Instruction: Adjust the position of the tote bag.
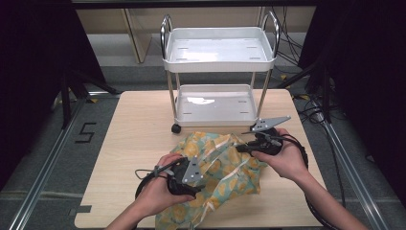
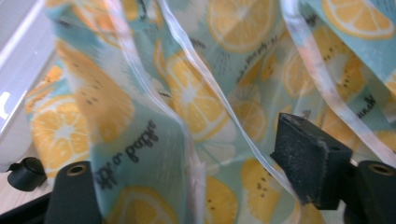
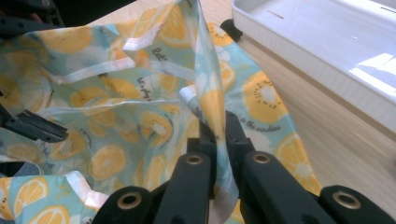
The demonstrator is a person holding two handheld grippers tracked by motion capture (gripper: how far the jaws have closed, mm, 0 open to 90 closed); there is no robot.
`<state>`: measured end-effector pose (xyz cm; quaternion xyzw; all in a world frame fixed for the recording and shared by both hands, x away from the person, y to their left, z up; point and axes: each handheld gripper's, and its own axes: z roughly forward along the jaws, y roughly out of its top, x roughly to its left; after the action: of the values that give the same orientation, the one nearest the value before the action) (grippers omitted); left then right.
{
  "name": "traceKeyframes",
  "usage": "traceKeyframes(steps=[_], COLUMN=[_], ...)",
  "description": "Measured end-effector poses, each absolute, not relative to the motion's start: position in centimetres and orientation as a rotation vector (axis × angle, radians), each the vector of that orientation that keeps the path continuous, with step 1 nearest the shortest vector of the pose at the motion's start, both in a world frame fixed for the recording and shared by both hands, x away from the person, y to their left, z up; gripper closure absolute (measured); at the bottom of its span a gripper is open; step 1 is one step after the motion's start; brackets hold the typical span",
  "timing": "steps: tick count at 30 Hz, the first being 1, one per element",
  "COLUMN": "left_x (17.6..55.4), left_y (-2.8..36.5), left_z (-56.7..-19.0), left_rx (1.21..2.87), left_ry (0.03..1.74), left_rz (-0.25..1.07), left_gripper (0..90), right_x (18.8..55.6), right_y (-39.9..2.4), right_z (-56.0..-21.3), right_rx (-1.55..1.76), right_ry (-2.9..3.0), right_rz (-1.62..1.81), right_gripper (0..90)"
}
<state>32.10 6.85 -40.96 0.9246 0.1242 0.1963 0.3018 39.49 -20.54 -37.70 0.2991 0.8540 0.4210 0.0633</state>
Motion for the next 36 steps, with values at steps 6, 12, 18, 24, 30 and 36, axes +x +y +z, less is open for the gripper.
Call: traceKeyframes(steps=[6, 12, 18, 24, 30, 36], left_x=[32.7, 35.1, 37.8, 40.5, 41.9, 42.7], left_y=[6.5, 7.7, 8.2, 6.8, 4.9, 3.6], left_z=[-41.2, -41.1, -40.0, -38.6, -38.4, -38.4], left_rx=[2.537, 2.492, 2.430, 2.396, 2.390, 2.386], left_ry=[0.300, 0.399, 0.500, 0.531, 0.538, 0.545], left_rz=[0.511, 0.457, 0.373, 0.369, 0.346, 0.330], left_gripper=[48.3, 83.3, 89.4, 89.6, 89.6, 89.6], right_x=[39.9, 40.2, 40.9, 41.1, 38.9, 35.5], right_y=[-20.4, -20.5, -20.9, -21.7, -22.5, -20.6], right_z=[-37.9, -38.1, -38.3, -38.1, -34.4, -33.2], right_rx=[0.932, 0.945, 0.926, 0.877, 0.797, 0.607], right_ry=[2.584, 2.608, 2.615, 2.573, 2.396, 2.499], right_rz=[1.254, 1.239, 1.231, 1.183, 1.227, 1.253], right_gripper=[90.0, 90.0, 88.8, 69.8, 59.5, 62.3])
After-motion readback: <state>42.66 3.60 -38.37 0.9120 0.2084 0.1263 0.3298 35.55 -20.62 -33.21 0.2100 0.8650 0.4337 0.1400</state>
